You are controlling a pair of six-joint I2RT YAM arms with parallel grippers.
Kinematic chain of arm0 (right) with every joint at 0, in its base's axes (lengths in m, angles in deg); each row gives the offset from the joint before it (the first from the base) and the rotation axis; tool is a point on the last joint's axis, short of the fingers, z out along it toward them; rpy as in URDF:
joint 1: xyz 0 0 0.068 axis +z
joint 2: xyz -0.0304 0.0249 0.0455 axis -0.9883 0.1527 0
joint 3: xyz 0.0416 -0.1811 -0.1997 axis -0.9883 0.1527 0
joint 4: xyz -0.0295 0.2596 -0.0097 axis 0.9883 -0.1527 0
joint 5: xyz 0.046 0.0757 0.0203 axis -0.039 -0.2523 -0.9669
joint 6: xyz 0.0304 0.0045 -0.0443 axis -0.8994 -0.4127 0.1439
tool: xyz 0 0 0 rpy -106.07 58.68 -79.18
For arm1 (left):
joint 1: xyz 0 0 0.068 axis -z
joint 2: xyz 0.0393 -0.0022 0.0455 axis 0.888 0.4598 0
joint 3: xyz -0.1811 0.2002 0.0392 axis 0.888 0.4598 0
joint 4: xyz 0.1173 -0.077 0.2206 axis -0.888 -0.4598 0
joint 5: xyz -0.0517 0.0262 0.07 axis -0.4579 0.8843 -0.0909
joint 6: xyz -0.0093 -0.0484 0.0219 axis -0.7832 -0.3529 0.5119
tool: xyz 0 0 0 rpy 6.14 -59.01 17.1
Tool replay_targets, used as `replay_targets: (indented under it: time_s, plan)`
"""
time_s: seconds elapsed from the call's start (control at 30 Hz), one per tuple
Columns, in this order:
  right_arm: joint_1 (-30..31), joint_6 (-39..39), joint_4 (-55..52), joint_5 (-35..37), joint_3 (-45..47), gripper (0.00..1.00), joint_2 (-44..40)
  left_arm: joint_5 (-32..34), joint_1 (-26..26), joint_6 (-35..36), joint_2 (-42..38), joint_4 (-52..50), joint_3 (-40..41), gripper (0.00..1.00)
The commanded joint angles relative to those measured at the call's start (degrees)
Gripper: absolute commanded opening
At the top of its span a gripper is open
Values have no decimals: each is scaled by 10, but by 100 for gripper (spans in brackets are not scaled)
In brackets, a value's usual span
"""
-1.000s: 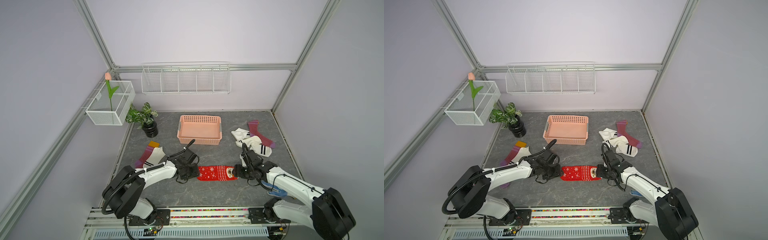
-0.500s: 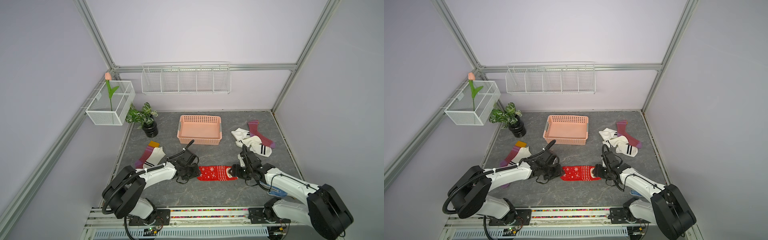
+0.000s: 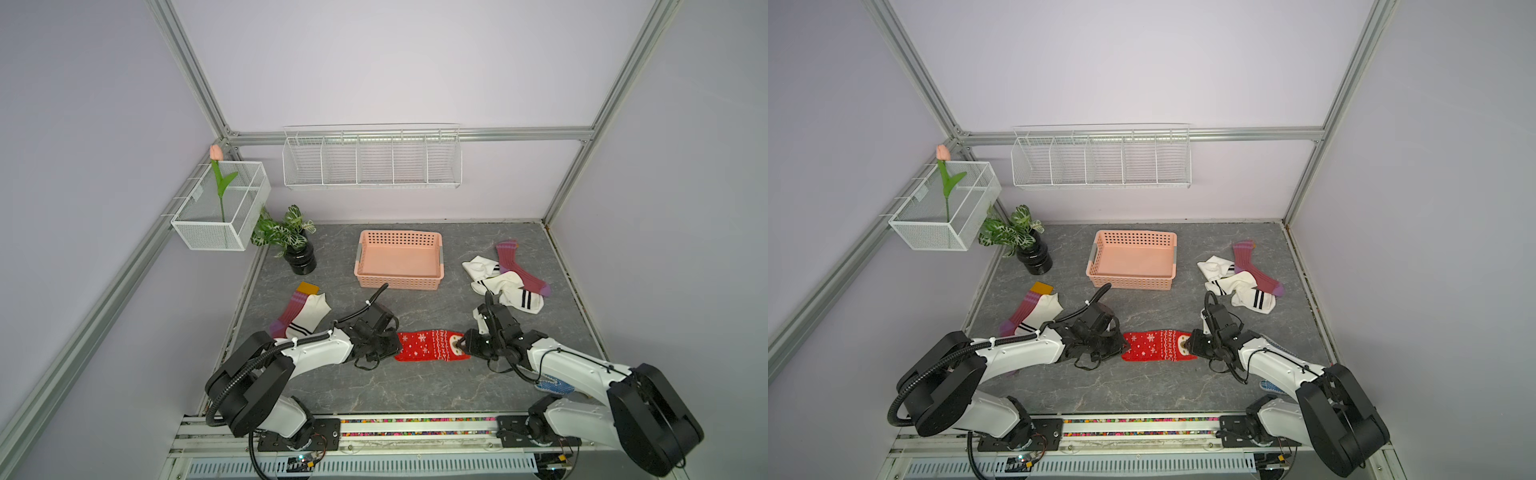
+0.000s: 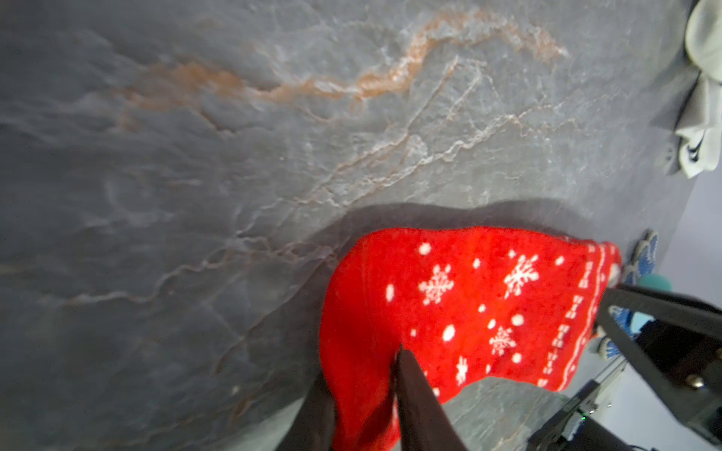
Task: Place the socks together as a pair
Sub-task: Pick up a pair of socks from the center of the board.
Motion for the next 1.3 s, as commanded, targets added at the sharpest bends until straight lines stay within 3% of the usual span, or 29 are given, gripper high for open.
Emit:
replay_targets:
  time_s: [0.0,0.17,0.27,0.53,0.8,0.97,1.27]
  plan:
    - [2,-6,-29,-6,19,24,1,8,3,-6,15,-25,11,13]
    - [2,-3,-28,-7,20,13,-17,14,4,9,7,-46,-4,1]
    - [4,-1,-28,-7,20,7,-32,19,4,23,-5,-61,-16,0]
    - [7,15,-54,-24,-19,7,-92,30,4,57,-53,-121,-62,0]
    - [11,52,-124,-19,-121,7,-112,70,2,102,-86,-222,-162,0]
    - [10,73,-151,-3,-199,7,-77,100,-15,144,-64,-299,-246,0]
    - [3,105,-154,19,-377,7,53,78,-115,246,-32,-331,-389,0]
